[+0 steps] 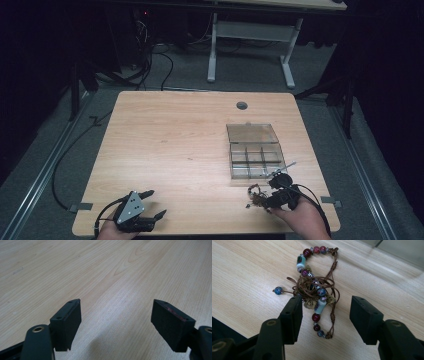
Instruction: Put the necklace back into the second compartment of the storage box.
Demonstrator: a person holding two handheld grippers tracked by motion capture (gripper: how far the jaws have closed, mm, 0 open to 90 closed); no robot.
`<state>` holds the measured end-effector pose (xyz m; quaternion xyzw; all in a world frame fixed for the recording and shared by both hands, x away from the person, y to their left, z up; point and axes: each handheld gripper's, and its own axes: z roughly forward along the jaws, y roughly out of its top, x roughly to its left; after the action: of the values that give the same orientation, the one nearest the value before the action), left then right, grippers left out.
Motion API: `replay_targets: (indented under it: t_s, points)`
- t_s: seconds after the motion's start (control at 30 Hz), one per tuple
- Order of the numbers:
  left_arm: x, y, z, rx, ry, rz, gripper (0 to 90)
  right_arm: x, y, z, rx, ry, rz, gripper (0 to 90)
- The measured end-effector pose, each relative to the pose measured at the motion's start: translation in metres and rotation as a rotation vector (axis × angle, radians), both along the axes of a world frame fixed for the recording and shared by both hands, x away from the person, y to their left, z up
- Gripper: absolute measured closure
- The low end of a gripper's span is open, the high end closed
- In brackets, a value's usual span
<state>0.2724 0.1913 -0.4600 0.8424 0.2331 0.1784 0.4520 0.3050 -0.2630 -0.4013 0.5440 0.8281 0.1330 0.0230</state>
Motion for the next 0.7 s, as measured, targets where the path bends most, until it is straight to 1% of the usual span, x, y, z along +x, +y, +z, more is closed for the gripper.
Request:
replay_targets:
  t_s: [0.23, 0.33, 0.47, 0.63, 0.67, 0.7]
  points:
    - [0.0, 0.0, 0.0, -0.001, 0.002, -0.001, 24.7, 0.005, 0.002, -0.003, -0.003, 0.016, 0.007, 45.1]
    - [0.0, 0.0, 0.0, -0.001, 0.002, -0.001, 24.7, 0.007, 0.004, -0.006, -0.014, 0.02, 0.007, 47.2]
    - [0.0, 0.0, 0.0, -0.004, 0.0, -0.001, 24.7, 0.009, 0.006, -0.01, -0.028, 0.026, 0.018, 56.1]
    - [0.0, 0.0, 0.0, -0.004, 0.0, -0.001, 24.7, 0.008, 0.008, -0.011, -0.038, 0.033, 0.03, 63.3]
    - [0.0, 0.0, 0.0, -0.002, 0.001, -0.002, 24.7, 0.008, 0.008, -0.012, -0.038, 0.03, 0.03, 66.0]
    - [0.0, 0.0, 0.0, -0.002, 0.001, -0.002, 24.7, 0.008, 0.008, -0.012, -0.038, 0.03, 0.03, 66.0]
